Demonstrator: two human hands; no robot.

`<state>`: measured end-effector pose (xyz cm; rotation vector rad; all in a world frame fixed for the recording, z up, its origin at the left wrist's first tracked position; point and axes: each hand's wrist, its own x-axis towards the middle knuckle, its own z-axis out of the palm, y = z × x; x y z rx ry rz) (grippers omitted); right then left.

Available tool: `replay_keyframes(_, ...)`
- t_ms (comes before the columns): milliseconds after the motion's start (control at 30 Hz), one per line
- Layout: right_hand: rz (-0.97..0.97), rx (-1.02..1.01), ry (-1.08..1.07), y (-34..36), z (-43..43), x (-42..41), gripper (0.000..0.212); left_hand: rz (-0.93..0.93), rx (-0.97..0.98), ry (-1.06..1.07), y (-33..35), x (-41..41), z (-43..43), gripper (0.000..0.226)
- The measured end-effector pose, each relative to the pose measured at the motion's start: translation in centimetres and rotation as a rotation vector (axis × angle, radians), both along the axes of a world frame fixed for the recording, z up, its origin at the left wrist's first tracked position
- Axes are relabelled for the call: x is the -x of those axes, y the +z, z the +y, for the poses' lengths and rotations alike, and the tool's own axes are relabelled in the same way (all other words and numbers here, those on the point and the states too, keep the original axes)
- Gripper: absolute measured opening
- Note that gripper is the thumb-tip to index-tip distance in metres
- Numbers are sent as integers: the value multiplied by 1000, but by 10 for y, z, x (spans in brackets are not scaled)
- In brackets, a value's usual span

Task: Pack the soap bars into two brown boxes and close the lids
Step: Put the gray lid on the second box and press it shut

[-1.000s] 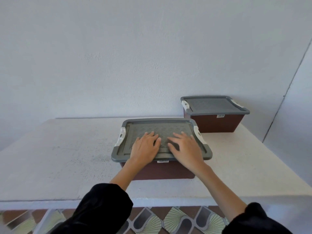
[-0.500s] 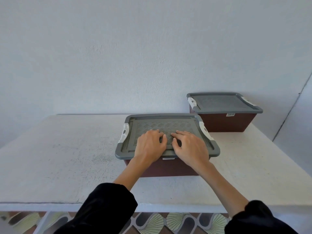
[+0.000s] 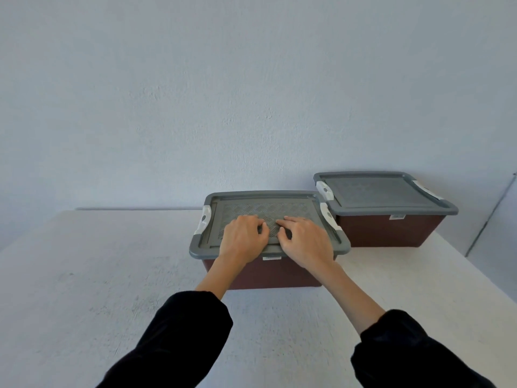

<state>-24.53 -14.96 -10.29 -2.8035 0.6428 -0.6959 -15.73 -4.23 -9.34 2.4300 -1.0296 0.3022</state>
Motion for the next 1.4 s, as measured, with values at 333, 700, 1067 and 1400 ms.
replay_keyframes(333,-5,23,-12,0,-37,-62,38,12,31,-6,-3,-69,-42,36)
replay_keyframes(700,-5,23,-12,-1,-67,-107,38,-1,25,-21,-2,-112,-71,37)
replay_keyframes(1067,-24,31,-21,-2,-80,-124,38,-41,37,-34,-4,-130,-84,38)
replay_keyframes(1400,-21,43,10,-1,-79,-122,39,-26,59,-36,-4,-126,-81,34)
